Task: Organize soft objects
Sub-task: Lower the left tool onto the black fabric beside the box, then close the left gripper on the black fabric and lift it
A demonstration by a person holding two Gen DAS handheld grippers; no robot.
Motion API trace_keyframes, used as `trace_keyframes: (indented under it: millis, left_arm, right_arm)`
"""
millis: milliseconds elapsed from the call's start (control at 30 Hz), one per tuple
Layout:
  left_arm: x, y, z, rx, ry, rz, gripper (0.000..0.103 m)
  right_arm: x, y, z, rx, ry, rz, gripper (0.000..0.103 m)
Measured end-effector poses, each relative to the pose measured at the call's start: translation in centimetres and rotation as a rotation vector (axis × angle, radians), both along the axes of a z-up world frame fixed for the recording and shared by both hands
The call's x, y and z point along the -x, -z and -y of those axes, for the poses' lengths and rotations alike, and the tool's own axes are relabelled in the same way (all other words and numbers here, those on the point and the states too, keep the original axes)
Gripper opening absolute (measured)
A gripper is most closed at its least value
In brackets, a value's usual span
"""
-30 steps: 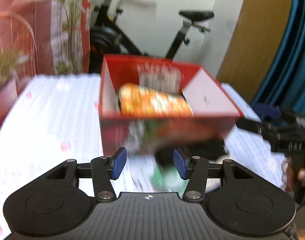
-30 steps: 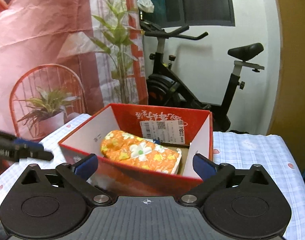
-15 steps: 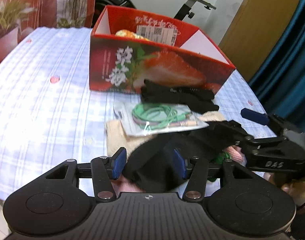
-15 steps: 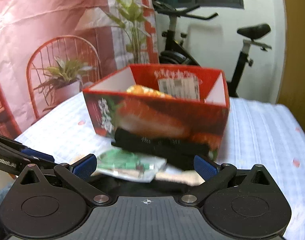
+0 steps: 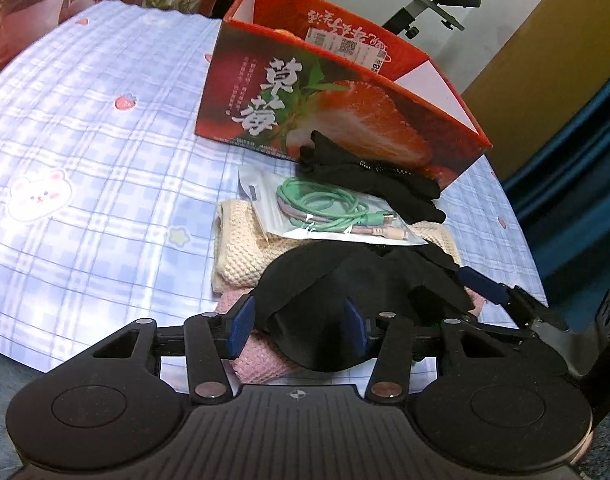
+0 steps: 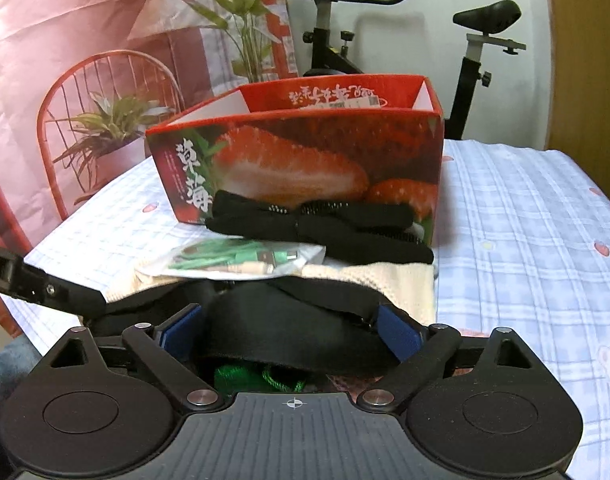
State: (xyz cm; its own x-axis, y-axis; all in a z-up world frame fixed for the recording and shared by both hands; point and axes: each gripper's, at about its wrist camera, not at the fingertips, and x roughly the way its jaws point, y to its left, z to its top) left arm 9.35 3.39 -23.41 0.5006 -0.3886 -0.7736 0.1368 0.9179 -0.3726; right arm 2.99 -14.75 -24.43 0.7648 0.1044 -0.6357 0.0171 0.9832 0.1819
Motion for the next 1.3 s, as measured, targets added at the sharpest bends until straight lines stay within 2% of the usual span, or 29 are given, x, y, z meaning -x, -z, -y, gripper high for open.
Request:
trace_keyframes:
  millis: [233,333,500,600,633,700,767,900,1033,1100,1200,1300]
  left_arm:
    - [-1.4,2.3,0.0,0.034,-0.022,-0.067,0.051]
    - [-1.8,2.5,0.2,0.003,-0.02,-0.05,0.051]
    - [-1.9,3.5,0.1,0.029,-0.02,-0.082,0.051]
    - [-1.6,3.4,0.3,0.028,-0.016,-0.06,0.05]
    - [-1.5,3.3,0.4,0.03,-0.013,-0.048,0.045]
    - [-1.0,2.7,0.8,-0.028,-0.009,0.003,0.023]
    - [-0.4,2.0,0.9,-0.063,0.002,0.064,0.015]
    - [0.2,1.4,1.0,-0.092,-0.005,0.131,0.014]
    - [0.2,1.5,0.8,-0.108,-0.024,0.141,0.014]
    - [0.1,1.7,0.5,-0.105,-0.033,0.13,0.014]
    - [0.0,2.3,0.1,-0.081,-0.041,0.101,0.014]
    - [0.0,2.2,0.2,-0.085,-0.036,0.104,0.014]
  right_arm:
    - [0.0,0.7,0.7,-0.049,0.012,-0.002,0.092]
    - [0.0,0.8,0.7,-0.052,0.014,-0.001,0.092]
    - [-0.1,0.9,0.7,-0.064,0.017,0.0,0.092]
    - [-0.1,1.1,0.7,-0.065,0.02,0.0,0.092]
    - [0.0,1.1,0.7,-0.065,0.022,0.002,0.092]
    - [0.1,1.1,0.7,-0.072,0.025,0.007,0.092]
    - [0.3,1.0,0.9,-0.081,0.032,0.014,0.092]
    - [0.7,0.7,1.1,-0.089,0.045,0.048,0.094]
    - [0.9,0.5,2.0,-0.111,0.099,0.067,0.094]
    - [0.9,0.7,2.9,-0.157,0.134,0.061,0.094]
    - [1.0,1.2,3.8,-0.224,0.159,0.047,0.084]
    - [1.0,1.1,3.6,-0.211,0.153,0.058,0.076]
